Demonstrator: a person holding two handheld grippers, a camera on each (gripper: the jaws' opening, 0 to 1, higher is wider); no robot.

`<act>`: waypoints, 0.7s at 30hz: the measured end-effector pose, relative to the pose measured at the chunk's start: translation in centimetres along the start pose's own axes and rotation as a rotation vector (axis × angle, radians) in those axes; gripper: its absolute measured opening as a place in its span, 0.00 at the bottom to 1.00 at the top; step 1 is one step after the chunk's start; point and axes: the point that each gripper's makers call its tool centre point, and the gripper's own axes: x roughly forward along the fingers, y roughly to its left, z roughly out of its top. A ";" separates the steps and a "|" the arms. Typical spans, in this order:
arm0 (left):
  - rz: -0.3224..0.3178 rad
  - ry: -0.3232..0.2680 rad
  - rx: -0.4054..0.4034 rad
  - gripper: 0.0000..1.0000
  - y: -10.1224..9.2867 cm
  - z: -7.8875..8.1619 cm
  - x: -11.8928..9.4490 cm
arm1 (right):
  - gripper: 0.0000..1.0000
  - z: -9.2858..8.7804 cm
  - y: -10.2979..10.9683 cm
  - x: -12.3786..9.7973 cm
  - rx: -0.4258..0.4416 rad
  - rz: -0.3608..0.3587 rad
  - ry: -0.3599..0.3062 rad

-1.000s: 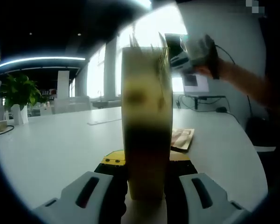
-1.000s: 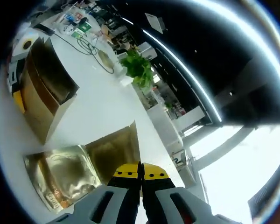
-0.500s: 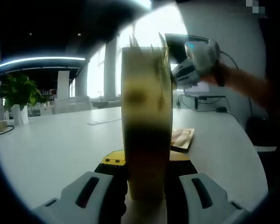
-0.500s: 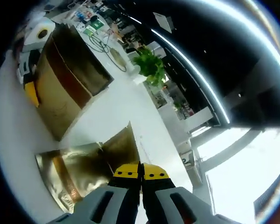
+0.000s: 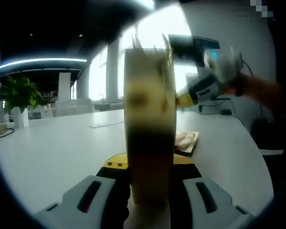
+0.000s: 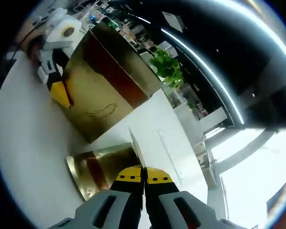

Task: Extract single mask from mask box in order stack masks on table

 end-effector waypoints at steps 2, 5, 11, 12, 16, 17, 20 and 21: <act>0.000 0.000 0.000 0.20 0.0 0.0 0.0 | 0.00 -0.3 0.6 -0.1 0.002 0.012 0.003; 0.000 0.000 0.000 0.20 0.0 0.0 0.0 | 0.00 -0.6 1.6 -0.2 -0.002 0.031 0.008; 0.003 -0.001 0.003 0.20 0.0 0.1 0.0 | 0.00 -0.9 3.1 -0.4 0.003 0.054 0.018; 0.002 -0.001 0.003 0.20 0.0 0.0 0.0 | 0.00 -1.0 3.2 -0.4 0.005 0.056 0.018; 0.002 -0.002 0.002 0.20 0.0 0.0 0.0 | 0.00 -1.2 3.8 -0.4 0.011 0.067 0.023; 0.002 -0.002 0.002 0.20 0.0 0.0 0.0 | 0.00 -1.3 3.9 -0.4 0.013 0.070 0.023; 0.002 -0.002 0.003 0.20 0.1 0.0 0.0 | 0.00 -1.7 4.6 -0.5 0.020 0.084 0.029; 0.003 -0.002 0.002 0.20 0.1 0.0 -0.1 | 0.00 -1.7 4.8 -0.6 0.020 0.087 0.030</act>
